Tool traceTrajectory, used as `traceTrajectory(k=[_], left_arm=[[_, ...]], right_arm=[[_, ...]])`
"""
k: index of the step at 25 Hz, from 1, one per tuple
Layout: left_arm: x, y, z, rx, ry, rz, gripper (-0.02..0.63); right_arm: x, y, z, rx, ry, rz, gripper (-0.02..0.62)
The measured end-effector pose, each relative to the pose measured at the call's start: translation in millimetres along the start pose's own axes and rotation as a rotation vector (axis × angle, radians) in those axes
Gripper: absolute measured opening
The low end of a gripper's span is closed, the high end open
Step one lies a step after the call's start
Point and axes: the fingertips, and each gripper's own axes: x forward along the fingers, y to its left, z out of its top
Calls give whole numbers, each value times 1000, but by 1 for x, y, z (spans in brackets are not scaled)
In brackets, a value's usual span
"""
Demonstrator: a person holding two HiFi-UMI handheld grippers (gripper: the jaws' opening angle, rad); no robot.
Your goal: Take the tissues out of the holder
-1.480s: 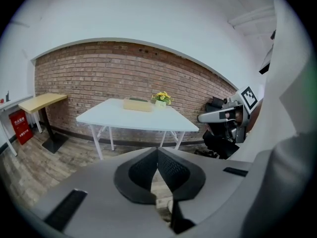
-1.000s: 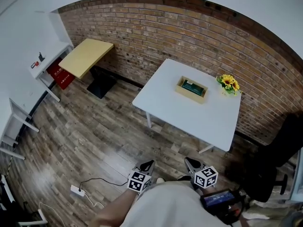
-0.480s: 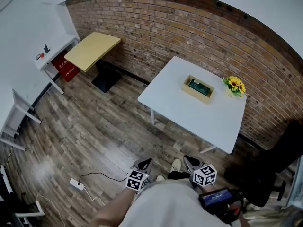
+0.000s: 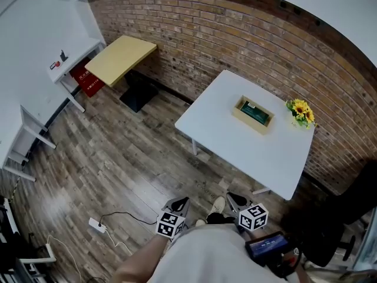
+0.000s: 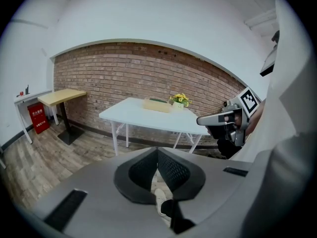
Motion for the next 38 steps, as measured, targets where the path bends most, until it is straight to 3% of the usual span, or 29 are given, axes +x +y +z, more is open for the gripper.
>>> traceTrajectory(k=[12, 25, 38], left_arm=[[52, 17, 45, 12, 32, 9, 9], [128, 12, 113, 81, 41, -30, 9], [169, 33, 149, 126, 66, -95, 9]], right_arm=[[30, -52, 40, 22, 2, 23, 6], [35, -132, 87, 60, -57, -21, 6], [38, -166, 104, 121, -79, -113, 6]])
